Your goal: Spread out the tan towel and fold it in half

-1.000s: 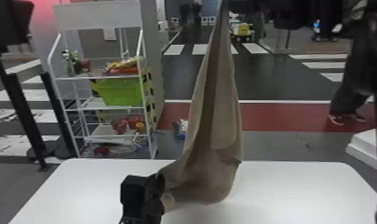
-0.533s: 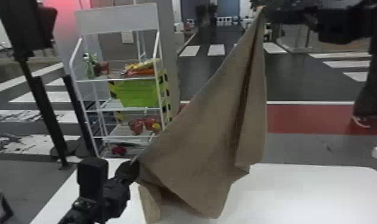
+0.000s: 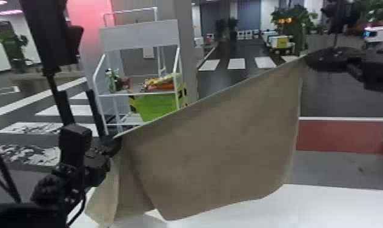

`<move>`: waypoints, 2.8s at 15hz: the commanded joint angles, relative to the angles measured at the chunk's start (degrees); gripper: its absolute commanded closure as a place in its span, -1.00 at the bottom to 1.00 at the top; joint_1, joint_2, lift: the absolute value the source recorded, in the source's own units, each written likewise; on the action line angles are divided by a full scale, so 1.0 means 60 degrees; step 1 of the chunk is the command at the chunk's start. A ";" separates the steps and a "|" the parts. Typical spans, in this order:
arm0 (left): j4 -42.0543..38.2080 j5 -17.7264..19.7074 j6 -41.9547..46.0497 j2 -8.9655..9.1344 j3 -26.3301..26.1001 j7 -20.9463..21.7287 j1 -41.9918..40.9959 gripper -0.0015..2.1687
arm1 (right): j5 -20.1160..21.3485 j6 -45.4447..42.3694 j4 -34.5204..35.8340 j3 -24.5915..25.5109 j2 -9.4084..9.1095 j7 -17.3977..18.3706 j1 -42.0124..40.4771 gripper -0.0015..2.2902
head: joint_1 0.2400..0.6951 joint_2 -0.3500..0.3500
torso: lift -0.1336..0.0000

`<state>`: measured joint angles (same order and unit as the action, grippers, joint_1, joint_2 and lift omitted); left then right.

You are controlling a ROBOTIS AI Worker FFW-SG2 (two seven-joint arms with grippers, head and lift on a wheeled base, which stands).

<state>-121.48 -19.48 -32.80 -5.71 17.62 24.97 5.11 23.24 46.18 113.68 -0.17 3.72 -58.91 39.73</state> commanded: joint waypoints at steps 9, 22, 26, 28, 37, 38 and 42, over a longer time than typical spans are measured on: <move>-0.1111 -0.0591 0.1577 0.0160 0.0344 0.1287 -0.2097 0.26 | -0.0826 -0.3103 0.0110 0.1566 0.1446 -0.0684 -0.3121 0.31 | -0.38 0.46 | -1.00; -0.1814 -0.2202 0.4741 0.0117 -0.0725 0.5140 -0.5701 0.26 | -0.1793 -0.8347 0.0550 0.4466 0.2764 -0.3235 -0.8849 0.31 | 1.00 -0.14 | -1.00; -0.1638 -0.2847 0.5268 0.0043 -0.1062 0.5579 -0.6037 0.25 | -0.1764 -0.8728 -0.0036 0.5345 0.3145 -0.3235 -0.8820 0.31 | 1.00 -0.42 | -1.00; -0.1609 -0.2949 0.5239 0.0043 -0.1092 0.5931 -0.6096 -0.71 | -0.1749 -0.8787 -0.0256 0.5741 0.3335 -0.3235 -0.8776 0.31 | 1.00 -0.61 | -1.00; -0.1214 -0.2612 0.5239 -0.0147 -0.0066 0.5945 -0.5657 -1.00 | -0.1236 -0.9636 -0.0344 0.6107 0.3262 -0.3235 -0.9274 0.31 | 1.00 -0.73 | -1.00; -0.1184 -0.2495 0.5239 -0.0118 0.0095 0.5960 -0.5554 -1.00 | -0.1119 -0.9783 -0.0256 0.6077 0.3218 -0.3235 -0.9464 0.31 | 1.00 -0.70 | -1.00; -0.0833 -0.2261 0.5239 -0.0074 0.0344 0.5887 -0.5129 -0.99 | -0.0826 -0.9929 -0.0022 0.6385 0.3028 -0.3235 -1.0050 -0.96 | 1.00 -0.55 | -1.00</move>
<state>-127.18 -33.47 -1.37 -6.21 19.37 60.39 -26.47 17.91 -13.44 113.51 36.83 22.16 -77.96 -19.94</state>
